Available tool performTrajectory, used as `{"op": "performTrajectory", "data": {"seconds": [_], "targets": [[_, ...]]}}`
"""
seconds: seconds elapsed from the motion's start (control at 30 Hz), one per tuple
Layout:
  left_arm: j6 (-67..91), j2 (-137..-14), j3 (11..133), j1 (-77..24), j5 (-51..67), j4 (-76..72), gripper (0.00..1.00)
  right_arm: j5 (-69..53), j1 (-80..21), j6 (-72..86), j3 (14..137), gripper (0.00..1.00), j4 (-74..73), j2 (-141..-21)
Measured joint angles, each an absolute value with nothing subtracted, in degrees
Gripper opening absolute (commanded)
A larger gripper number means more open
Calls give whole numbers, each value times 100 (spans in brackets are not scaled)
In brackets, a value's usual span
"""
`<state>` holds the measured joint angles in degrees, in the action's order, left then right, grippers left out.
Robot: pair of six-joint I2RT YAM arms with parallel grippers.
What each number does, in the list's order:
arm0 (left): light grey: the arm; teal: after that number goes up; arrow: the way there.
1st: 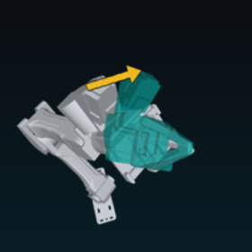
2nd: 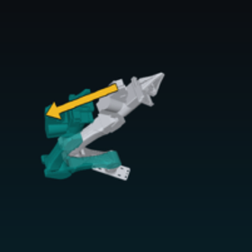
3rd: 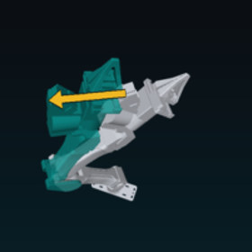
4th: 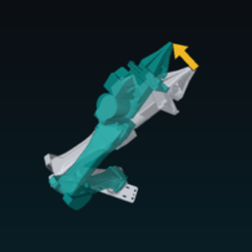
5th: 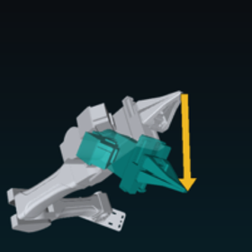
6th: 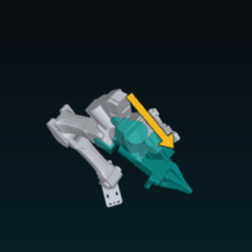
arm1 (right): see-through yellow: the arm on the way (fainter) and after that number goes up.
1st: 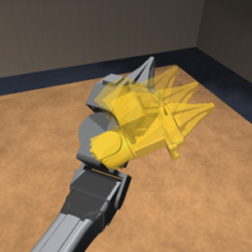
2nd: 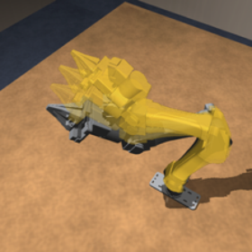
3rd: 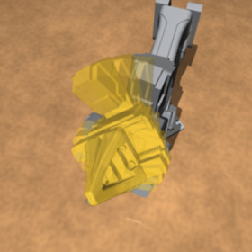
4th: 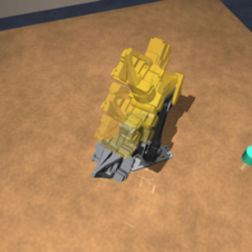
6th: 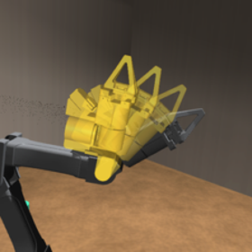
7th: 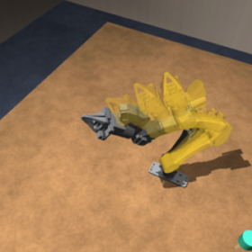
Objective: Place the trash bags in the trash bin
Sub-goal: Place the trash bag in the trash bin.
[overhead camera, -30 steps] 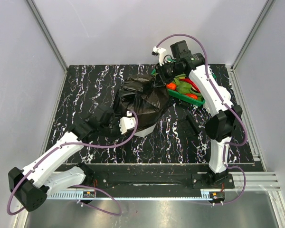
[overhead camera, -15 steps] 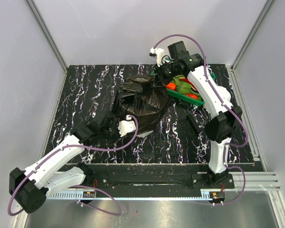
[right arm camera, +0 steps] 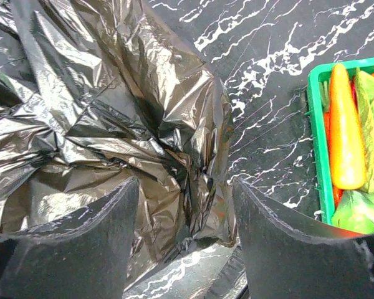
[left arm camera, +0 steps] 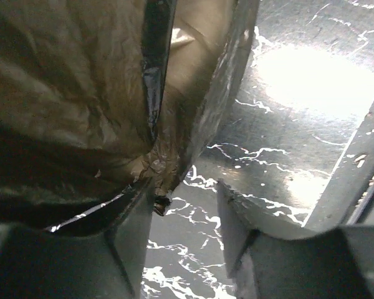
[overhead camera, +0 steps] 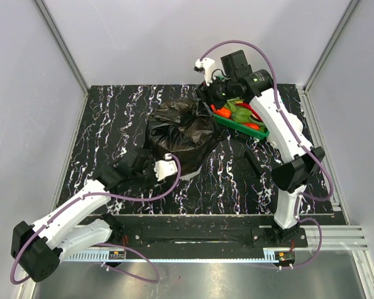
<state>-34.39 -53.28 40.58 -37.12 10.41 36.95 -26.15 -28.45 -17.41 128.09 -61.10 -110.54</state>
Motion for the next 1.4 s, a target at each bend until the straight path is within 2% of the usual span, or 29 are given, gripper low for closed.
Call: {"op": "performTrajectory", "data": {"seconds": [0.07, 0.17, 0.3, 0.57, 0.83, 1.03, 1.17, 1.4], "targets": [[-3470, -5328, 4058, -3697, 993, 3664, 71, -2591, -2845, -1754, 12829, 70, -6132, -10965], [-3409, -5315, 4108, -3651, 958, 3732, 87, -2495, -2845, -1780, 12840, 70, -6141, -10803], [-3345, -5275, 4445, -3564, 987, 4045, 99, -2388, -2845, -1822, 12844, 71, -6149, -10558], [-3269, -4781, 5358, -3518, 1072, 4685, 99, -2410, -2845, -1887, 12709, 72, -6228, -10099], [-3122, -4324, 5603, -3400, 1068, 5332, 99, -2462, -2845, -2008, 11832, 72, -6252, -9730], [-2823, -4565, 6681, -3129, 1133, 5238, 99, -2357, -2832, -2130, 11404, 71, -6202, -9524], [-2834, -4818, 7203, -2471, 1479, 5033, 99, -2357, -2740, -2250, 11107, 71, -6117, -9268], [-3334, -5861, 7817, 36, 3223, 4967, 99, -2510, -2176, -2598, 10079, 74, -5804, -8586]]}}
